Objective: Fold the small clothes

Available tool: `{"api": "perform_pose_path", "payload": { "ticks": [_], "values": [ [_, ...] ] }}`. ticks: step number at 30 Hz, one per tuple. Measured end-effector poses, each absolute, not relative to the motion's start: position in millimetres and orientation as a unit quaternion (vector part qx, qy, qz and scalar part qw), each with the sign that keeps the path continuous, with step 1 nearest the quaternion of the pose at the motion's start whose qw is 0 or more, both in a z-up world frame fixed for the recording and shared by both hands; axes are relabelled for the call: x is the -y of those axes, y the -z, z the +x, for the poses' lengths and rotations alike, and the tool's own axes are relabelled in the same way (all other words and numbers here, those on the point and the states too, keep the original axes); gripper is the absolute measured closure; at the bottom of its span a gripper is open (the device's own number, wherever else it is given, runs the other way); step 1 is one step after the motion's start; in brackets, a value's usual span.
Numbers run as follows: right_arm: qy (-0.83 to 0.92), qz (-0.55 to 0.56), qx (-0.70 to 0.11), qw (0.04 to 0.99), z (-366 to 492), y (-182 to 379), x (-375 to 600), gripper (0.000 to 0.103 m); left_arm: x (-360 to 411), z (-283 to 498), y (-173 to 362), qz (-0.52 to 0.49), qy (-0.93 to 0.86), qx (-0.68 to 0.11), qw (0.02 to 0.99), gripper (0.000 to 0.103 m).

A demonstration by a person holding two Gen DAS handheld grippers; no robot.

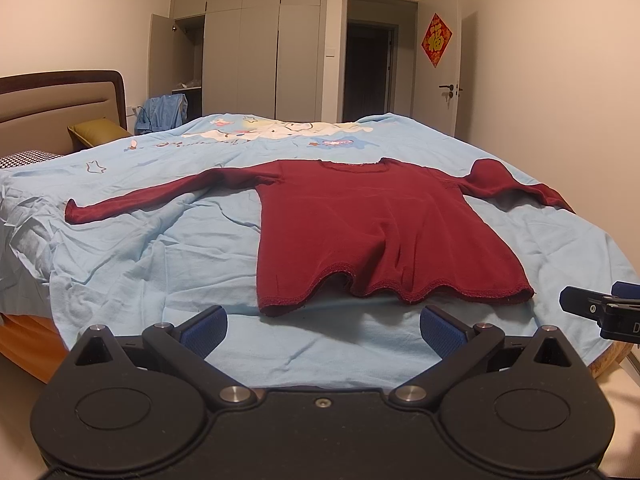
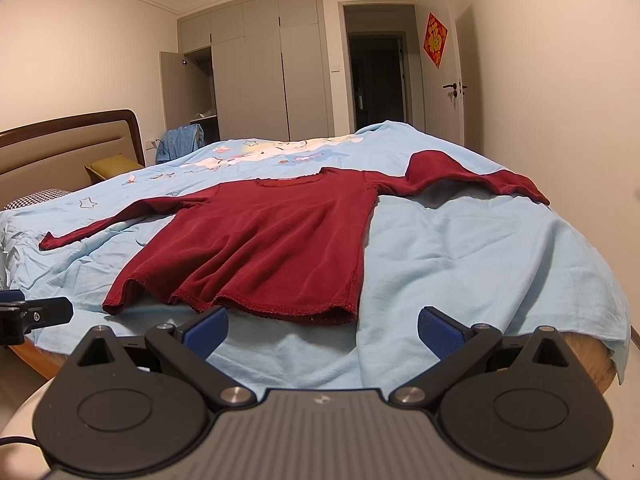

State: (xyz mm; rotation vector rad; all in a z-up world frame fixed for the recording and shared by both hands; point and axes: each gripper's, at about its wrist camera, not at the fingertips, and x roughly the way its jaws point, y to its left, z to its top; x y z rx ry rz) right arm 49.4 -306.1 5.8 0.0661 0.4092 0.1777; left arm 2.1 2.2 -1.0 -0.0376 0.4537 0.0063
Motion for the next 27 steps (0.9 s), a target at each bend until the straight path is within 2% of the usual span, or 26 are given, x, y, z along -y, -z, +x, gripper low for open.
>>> {"api": "perform_pose_path", "payload": {
  "ticks": [27],
  "values": [
    [-0.088,0.033,-0.205,0.974,50.2,-5.2,306.5,0.000,-0.2,0.8,1.0,-0.016,-0.003,-0.224,0.975,0.001]
  ]
}}
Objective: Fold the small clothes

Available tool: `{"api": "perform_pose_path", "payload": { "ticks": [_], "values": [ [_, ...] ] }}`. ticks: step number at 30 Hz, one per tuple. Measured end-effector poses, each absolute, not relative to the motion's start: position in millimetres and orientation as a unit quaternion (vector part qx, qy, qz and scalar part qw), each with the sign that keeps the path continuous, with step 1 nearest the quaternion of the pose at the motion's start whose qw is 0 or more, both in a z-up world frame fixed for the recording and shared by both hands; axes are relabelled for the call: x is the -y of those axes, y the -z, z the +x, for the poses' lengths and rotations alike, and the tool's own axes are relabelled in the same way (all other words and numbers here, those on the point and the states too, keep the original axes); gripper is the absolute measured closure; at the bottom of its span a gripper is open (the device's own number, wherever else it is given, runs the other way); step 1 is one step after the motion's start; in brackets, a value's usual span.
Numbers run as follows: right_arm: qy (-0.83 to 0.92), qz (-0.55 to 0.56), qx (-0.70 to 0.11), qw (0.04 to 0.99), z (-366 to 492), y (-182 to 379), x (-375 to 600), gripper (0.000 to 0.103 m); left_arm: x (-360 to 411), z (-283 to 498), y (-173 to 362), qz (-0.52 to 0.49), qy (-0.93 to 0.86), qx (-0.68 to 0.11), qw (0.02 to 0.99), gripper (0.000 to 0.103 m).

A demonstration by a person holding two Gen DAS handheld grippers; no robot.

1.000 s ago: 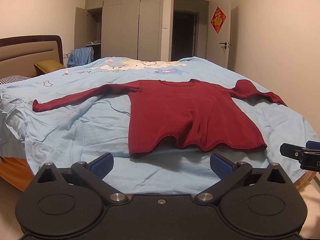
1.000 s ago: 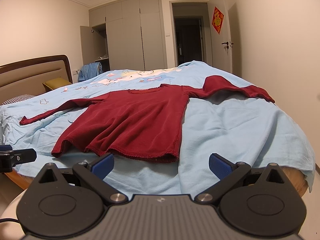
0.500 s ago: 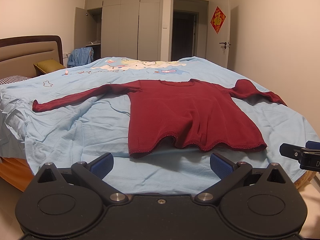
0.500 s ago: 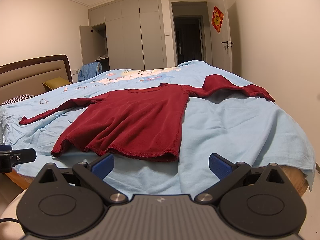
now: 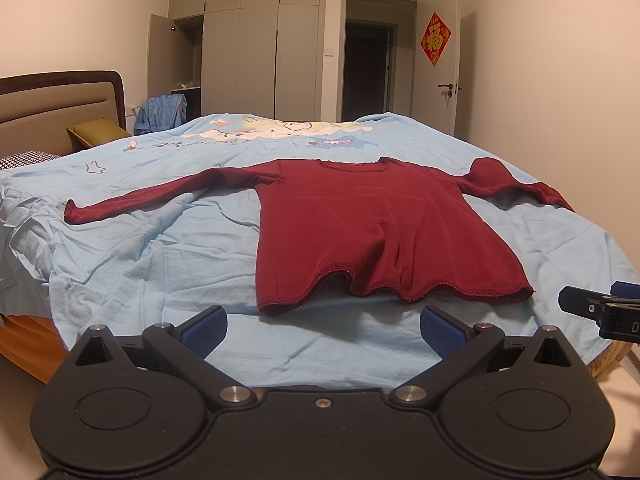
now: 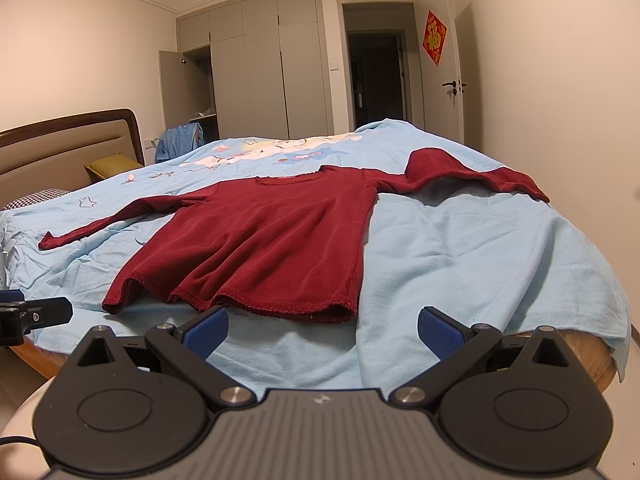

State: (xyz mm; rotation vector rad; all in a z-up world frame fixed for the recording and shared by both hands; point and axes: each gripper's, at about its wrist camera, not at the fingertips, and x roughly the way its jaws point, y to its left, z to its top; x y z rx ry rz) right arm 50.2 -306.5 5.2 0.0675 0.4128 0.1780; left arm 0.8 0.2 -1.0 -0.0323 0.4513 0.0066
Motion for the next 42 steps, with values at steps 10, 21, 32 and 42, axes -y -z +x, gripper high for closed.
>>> {"api": "perform_pose_path", "payload": {
  "ticks": [10,21,32,42],
  "values": [
    [-0.088,0.034,-0.205,0.974,50.4,-5.0,306.7,0.000,-0.1,0.8,1.0,-0.015,-0.003,-0.224,0.975,0.001],
    [-0.088,0.034,-0.206,0.974,51.1,-9.1,304.0,0.000,0.0,0.7,1.1,-0.015,-0.003,-0.224,0.974,0.001],
    [-0.095,0.037,-0.210,0.972,55.4,-4.5,306.6,0.000,3.8,13.0,-3.0,0.002,-0.018,-0.235,0.972,0.001],
    [-0.107,0.044,-0.211,0.971,93.5,-23.0,318.3,0.000,12.2,74.0,-23.4,0.006,-0.017,-0.262,0.965,0.001]
  ]
}}
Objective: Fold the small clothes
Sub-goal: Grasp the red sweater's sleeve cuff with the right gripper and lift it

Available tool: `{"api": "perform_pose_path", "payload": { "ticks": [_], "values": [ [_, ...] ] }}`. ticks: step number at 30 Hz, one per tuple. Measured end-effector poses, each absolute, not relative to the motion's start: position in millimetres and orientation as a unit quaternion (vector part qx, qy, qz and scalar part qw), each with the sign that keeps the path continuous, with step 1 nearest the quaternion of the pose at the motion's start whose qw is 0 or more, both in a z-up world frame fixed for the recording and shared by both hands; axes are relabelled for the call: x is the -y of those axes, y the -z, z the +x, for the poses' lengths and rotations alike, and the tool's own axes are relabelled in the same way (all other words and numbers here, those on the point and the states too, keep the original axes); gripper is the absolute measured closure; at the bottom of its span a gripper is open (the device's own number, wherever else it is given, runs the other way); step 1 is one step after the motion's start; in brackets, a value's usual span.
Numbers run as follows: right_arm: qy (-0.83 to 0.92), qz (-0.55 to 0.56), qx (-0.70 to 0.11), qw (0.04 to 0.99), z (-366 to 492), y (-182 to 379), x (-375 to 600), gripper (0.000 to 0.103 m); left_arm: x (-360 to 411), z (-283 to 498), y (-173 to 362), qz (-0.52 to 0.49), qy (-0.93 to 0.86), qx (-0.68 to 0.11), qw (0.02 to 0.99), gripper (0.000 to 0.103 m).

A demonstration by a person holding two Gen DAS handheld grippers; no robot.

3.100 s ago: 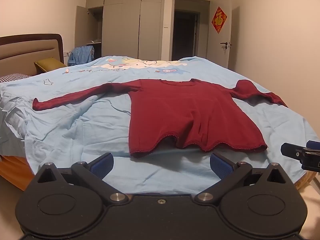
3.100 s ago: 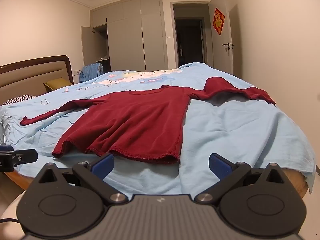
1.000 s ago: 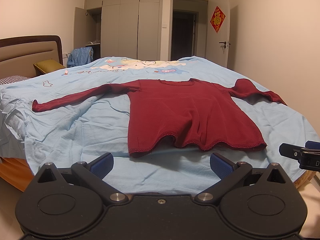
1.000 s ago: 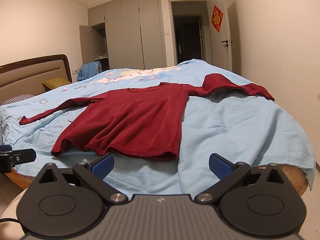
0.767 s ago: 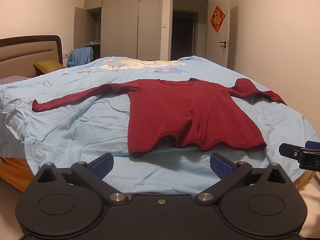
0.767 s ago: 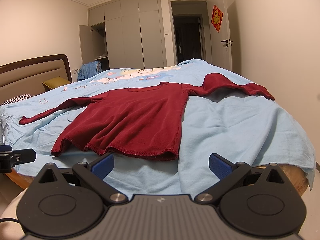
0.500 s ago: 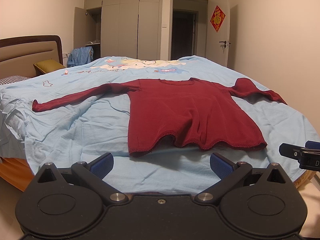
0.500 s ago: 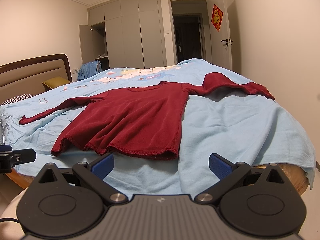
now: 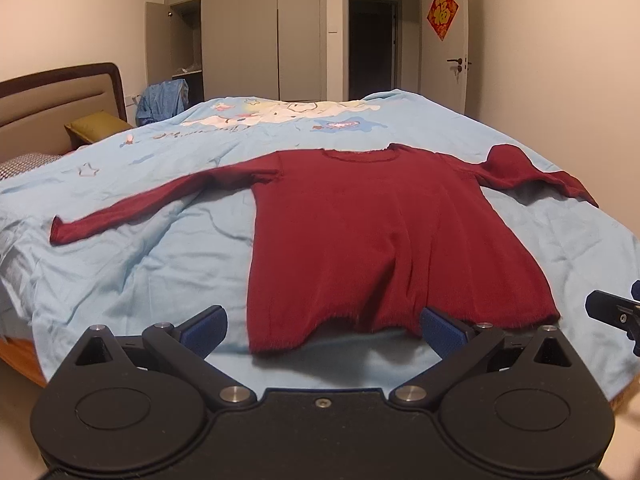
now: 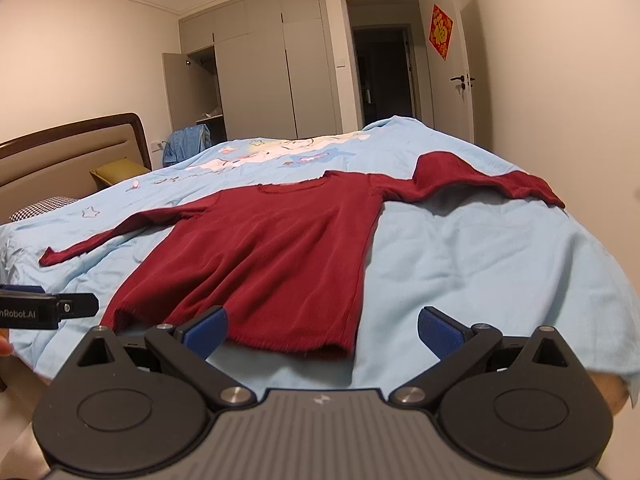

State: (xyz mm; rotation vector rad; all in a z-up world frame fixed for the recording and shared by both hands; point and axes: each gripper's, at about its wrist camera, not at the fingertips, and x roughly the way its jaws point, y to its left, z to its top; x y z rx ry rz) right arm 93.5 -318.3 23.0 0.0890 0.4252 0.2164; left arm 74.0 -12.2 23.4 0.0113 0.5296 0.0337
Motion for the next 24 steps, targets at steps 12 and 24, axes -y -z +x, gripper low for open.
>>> {"api": "perform_pose_path", "payload": {
  "ticks": [12,24],
  "values": [
    [-0.079,0.055,-0.214,0.972,186.5,-40.6,338.2,0.000,22.6,173.4,-46.8,0.037,-0.017,-0.266,0.963,0.001],
    [-0.047,0.123,-0.204,0.970,297.6,-27.7,406.6,0.000,34.6,286.1,-38.2,0.049,-0.031,-0.278,0.959,0.001]
  ]
}}
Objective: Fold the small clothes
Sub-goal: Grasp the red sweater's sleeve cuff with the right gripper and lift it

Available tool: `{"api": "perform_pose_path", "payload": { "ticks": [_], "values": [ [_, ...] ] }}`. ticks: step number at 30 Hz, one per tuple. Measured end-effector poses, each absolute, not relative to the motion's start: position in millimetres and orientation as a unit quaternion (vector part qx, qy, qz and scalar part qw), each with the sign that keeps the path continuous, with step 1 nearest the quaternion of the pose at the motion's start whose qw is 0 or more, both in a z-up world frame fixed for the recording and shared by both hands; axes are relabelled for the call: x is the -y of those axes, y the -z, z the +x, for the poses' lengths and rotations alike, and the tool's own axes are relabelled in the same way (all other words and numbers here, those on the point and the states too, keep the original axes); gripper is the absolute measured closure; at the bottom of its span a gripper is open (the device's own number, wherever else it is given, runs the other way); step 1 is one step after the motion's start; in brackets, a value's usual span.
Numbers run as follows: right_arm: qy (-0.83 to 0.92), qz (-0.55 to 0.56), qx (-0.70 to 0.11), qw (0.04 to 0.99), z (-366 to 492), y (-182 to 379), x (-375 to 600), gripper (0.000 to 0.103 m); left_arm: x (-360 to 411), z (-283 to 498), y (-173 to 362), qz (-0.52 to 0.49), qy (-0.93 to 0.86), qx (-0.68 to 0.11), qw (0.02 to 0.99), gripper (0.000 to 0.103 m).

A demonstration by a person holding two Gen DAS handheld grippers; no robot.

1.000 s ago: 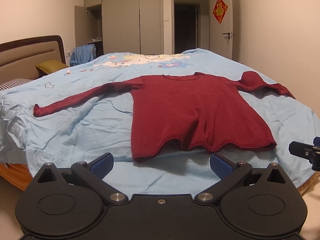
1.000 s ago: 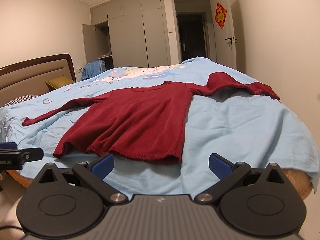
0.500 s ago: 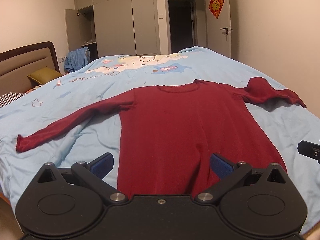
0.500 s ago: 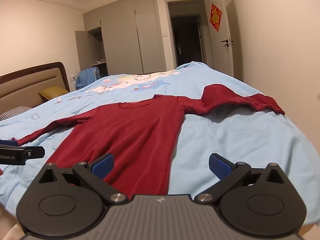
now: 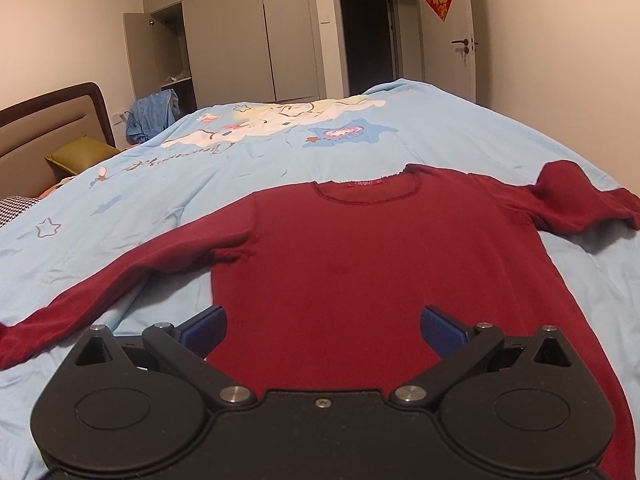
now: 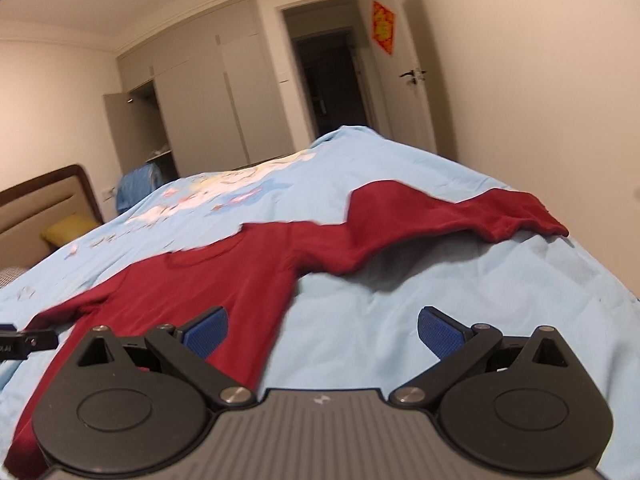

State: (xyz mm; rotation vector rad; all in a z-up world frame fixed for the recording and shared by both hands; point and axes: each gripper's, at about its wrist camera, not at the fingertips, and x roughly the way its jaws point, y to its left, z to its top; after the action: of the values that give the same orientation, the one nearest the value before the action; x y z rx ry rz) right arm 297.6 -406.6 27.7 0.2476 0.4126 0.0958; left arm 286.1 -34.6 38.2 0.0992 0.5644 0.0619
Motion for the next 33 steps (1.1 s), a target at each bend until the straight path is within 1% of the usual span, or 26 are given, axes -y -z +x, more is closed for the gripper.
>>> {"api": "perform_pose_path", "payload": {
  "ticks": [7,12,20,26,28,30,31,32,33],
  "values": [
    [-0.001,0.150,-0.201,0.968,359.7,-22.6,462.7,0.000,50.1,352.3,-21.7,0.033,-0.022,-0.269,0.962,0.001],
    [0.039,0.161,-0.206,0.964,401.8,-15.4,499.3,0.000,61.1,385.6,-1.8,0.029,-0.013,-0.265,0.964,0.001],
    [0.074,0.228,-0.211,0.948,440.6,6.2,544.2,0.000,61.7,399.0,38.6,0.019,-0.008,-0.289,0.957,0.001],
    [0.141,0.314,-0.198,0.918,457.3,24.7,585.4,0.000,52.1,402.1,50.3,-0.013,0.002,-0.297,0.955,0.000],
    [0.162,0.349,-0.193,0.903,464.1,33.2,604.1,0.004,50.6,403.0,52.2,-0.018,0.004,-0.299,0.954,0.000],
    [0.175,0.380,-0.186,0.889,470.8,40.6,618.1,0.015,51.1,403.4,52.9,-0.017,0.004,-0.300,0.954,0.000],
    [0.180,0.395,-0.178,0.883,474.0,43.6,625.7,0.018,51.7,403.4,52.9,-0.015,0.004,-0.300,0.954,0.000],
    [0.184,0.402,-0.172,0.880,476.4,45.1,629.9,0.027,52.0,403.5,52.6,-0.015,0.003,-0.300,0.954,0.000],
    [0.191,0.407,-0.169,0.877,480.6,45.6,635.5,0.042,52.0,403.7,51.9,-0.016,0.004,-0.300,0.954,0.000]
  ]
}}
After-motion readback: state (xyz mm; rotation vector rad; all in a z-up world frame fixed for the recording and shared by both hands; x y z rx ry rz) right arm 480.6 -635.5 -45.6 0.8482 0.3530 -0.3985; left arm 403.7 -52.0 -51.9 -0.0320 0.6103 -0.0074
